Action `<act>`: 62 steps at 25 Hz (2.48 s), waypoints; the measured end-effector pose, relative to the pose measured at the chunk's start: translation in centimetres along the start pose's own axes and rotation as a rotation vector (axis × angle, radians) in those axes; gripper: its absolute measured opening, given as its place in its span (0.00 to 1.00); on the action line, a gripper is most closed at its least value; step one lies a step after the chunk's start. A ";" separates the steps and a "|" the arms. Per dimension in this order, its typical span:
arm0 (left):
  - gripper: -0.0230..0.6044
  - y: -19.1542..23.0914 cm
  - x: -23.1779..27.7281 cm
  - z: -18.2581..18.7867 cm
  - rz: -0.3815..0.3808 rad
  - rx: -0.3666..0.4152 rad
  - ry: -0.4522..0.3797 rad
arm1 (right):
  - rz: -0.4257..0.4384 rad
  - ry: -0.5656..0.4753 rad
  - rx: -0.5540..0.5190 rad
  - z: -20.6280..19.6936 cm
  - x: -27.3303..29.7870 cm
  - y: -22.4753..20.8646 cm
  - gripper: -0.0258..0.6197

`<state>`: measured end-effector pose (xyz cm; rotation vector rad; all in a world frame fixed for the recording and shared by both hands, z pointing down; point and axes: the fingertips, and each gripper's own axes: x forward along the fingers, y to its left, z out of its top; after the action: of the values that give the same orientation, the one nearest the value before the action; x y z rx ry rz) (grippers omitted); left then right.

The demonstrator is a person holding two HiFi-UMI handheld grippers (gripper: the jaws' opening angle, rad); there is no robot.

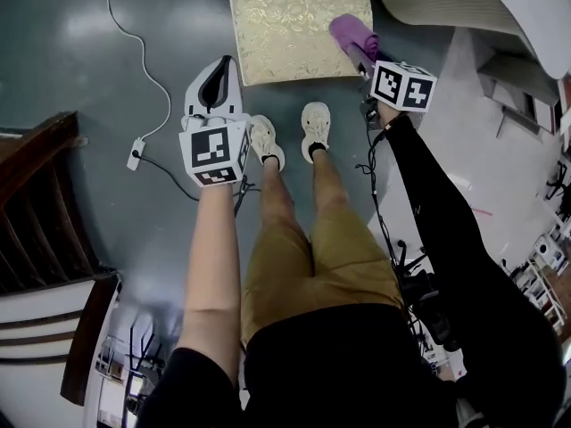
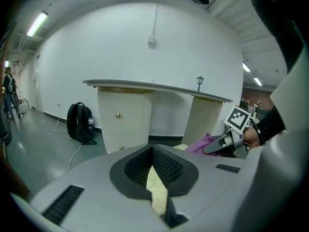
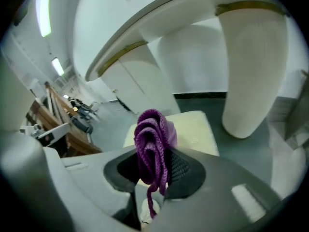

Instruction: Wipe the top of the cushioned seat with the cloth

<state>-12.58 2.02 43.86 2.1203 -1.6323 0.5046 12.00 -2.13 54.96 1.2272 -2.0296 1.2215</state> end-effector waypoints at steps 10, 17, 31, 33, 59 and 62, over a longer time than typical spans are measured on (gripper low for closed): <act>0.05 2.5 -2.1 -1.3 0.021 -0.010 0.017 | 0.328 0.325 -0.166 -13.5 11.2 19.2 0.18; 0.05 2.1 -2.5 -2.0 0.002 -0.002 0.027 | 0.198 0.353 -0.288 -15.8 12.0 16.0 0.18; 0.05 -3.2 -0.8 1.5 -0.056 0.082 0.016 | -0.148 0.255 -0.191 -11.0 2.4 -5.4 0.18; 0.05 -4.2 -0.4 2.4 -0.060 0.093 0.011 | -0.198 0.255 -0.187 -10.4 0.2 -9.0 0.18; 0.05 -13.4 -4.6 14.8 -0.077 0.173 -0.051 | -0.024 0.056 -0.142 -0.9 -15.7 -7.6 0.18; 0.05 -13.6 -6.5 17.1 -0.056 0.165 -0.084 | -0.005 -0.046 -0.165 2.7 -17.5 -4.9 0.18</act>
<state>-0.45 1.32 24.57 2.3298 -1.6204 0.5563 24.92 2.45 42.80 1.1908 -2.1125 1.0087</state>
